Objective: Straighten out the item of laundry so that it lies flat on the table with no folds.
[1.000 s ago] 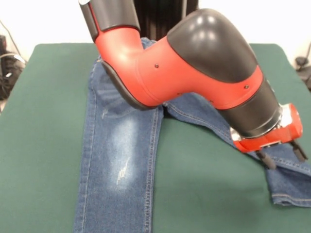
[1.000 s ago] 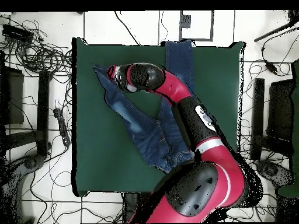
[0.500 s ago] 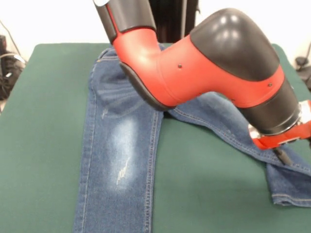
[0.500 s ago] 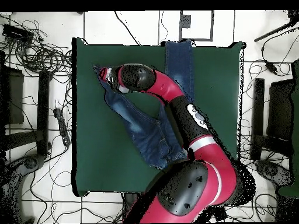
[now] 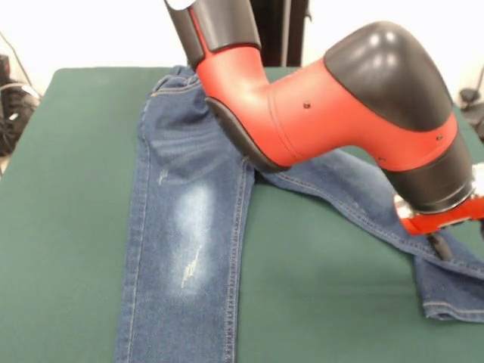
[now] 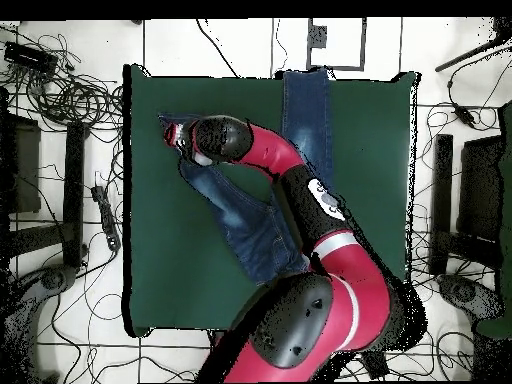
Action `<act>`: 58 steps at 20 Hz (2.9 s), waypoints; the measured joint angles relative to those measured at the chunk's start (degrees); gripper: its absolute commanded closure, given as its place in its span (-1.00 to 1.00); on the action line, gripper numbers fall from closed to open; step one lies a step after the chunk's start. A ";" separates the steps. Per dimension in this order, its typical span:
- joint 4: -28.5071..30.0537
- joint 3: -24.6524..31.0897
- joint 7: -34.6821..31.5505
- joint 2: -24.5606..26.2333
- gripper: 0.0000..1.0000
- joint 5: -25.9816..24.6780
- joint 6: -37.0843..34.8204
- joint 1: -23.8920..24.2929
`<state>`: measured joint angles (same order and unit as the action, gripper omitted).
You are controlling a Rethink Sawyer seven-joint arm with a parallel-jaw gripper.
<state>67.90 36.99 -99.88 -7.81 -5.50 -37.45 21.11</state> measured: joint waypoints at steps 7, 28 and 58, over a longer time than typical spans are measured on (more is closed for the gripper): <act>-1.39 -6.23 0.00 -2.18 -1.00 -3.44 3.69 -5.22; -2.67 -13.53 0.00 -2.77 1.00 -4.26 13.33 -8.86; -5.63 -15.88 0.00 -3.41 1.00 -4.88 14.05 -4.22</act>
<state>62.27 21.11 -99.88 -11.22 -10.38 -23.40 16.90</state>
